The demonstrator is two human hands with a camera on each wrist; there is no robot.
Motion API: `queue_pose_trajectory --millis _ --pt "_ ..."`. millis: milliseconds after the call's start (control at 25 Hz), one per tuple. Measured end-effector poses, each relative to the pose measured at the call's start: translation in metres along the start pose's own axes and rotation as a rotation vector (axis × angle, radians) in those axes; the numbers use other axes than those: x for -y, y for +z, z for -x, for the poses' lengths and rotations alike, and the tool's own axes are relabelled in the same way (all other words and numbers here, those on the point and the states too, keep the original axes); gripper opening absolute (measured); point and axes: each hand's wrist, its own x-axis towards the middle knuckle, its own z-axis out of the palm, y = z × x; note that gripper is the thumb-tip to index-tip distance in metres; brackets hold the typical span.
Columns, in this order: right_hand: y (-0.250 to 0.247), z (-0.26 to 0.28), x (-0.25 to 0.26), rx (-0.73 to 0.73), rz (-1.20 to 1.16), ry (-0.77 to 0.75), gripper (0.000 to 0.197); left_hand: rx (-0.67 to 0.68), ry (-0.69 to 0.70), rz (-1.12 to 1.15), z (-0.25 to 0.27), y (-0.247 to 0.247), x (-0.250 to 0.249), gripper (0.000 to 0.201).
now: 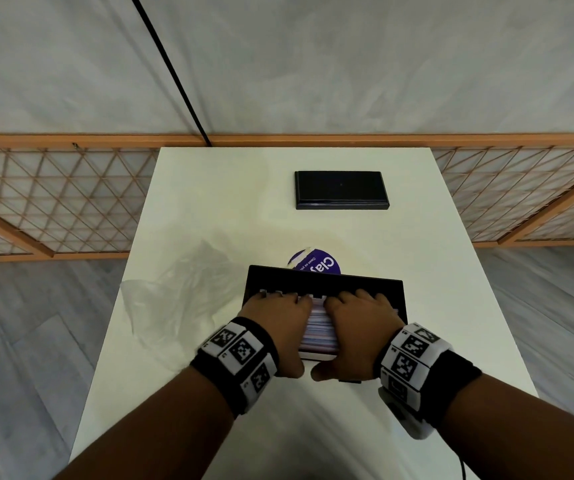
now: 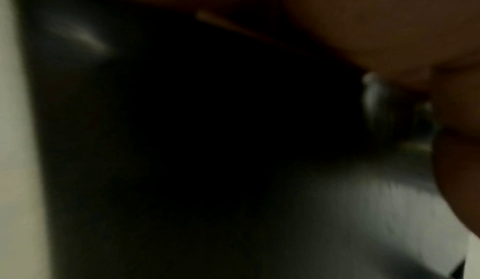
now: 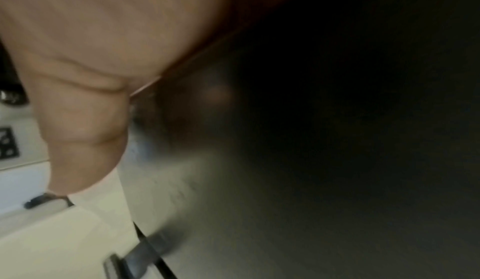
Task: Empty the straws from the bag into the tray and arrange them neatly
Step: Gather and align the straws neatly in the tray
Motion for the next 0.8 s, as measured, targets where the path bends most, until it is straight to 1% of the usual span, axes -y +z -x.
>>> queue_pose_trajectory --millis 80,120,240,320,480,600,720,800 --pt "0.001 0.002 -0.003 0.049 -0.012 0.062 0.106 0.004 -0.025 0.005 -0.004 0.004 0.002 0.077" --pt "0.000 0.003 -0.003 0.061 -0.028 0.072 0.103 0.001 -0.033 0.015 -0.005 0.005 0.003 0.077" --pt "0.001 0.009 -0.004 0.028 -0.060 0.040 0.092 0.028 -0.062 0.072 -0.001 0.007 0.001 0.075" --pt "0.004 0.013 -0.005 0.027 -0.066 0.031 0.088 0.048 -0.082 0.087 0.003 0.008 -0.002 0.077" --pt "0.006 0.011 -0.010 0.040 -0.057 0.029 0.083 0.013 -0.084 0.003 0.006 0.011 -0.005 0.081" --pt "0.006 0.010 -0.012 0.012 -0.024 0.017 0.085 0.028 -0.103 0.014 0.007 0.015 -0.002 0.079" --pt "0.007 0.010 -0.012 0.054 -0.052 -0.008 0.097 0.057 -0.082 0.095 0.009 0.020 -0.006 0.080" --pt "0.006 0.011 -0.013 0.057 -0.072 -0.027 0.092 0.026 -0.076 0.152 0.010 0.018 -0.007 0.083"
